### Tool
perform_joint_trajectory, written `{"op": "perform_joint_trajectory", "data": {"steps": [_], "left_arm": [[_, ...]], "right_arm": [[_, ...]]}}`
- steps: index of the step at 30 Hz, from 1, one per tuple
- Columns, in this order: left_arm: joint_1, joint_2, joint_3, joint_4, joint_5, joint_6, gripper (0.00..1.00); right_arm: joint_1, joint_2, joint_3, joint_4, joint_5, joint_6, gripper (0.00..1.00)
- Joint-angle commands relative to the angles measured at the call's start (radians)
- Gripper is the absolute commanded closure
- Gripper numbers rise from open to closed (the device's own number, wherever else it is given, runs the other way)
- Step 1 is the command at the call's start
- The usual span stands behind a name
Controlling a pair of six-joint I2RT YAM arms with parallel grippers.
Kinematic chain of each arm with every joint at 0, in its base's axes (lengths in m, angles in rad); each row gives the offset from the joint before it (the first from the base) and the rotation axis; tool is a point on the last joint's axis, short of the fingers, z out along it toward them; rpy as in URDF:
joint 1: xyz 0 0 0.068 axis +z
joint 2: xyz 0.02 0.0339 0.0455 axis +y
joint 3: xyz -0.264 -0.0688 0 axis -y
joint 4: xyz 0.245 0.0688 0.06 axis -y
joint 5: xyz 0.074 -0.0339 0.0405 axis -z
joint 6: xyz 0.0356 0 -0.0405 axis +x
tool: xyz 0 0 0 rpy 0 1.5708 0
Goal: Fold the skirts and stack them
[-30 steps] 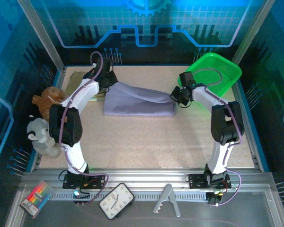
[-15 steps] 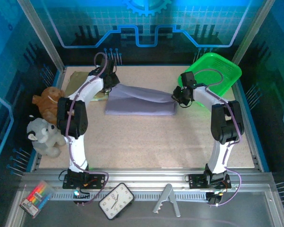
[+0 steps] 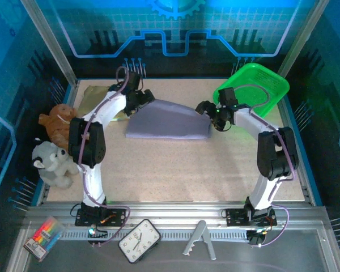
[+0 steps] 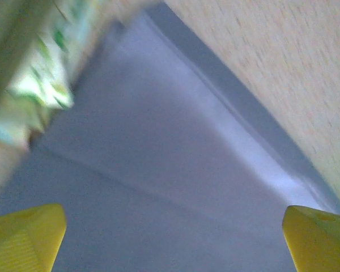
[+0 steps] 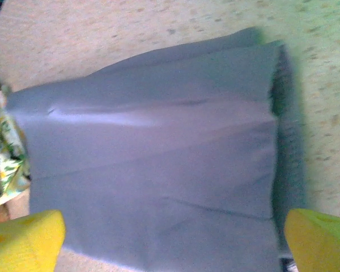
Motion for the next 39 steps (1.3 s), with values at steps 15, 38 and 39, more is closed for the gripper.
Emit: {"op": "perform_joint_trajectory", "data": {"steps": [15,38,39], "left_arm": [[-0.020,0.091,-0.273,0.249,0.201,-0.091,0.01],[-0.096,-0.289,-0.492,0.339,0.094,-0.165,0.01],[-0.095,-0.257,-0.461,0.353,0.097,-0.163,0.01]], "right_arm": [[0.093,0.320,0.161,-0.029,-0.209,-0.092,0.00],[0.117,0.086,0.038,0.061,-0.151,-0.035,0.00],[0.117,0.109,0.061,0.069,-0.156,-0.028,0.00]]}}
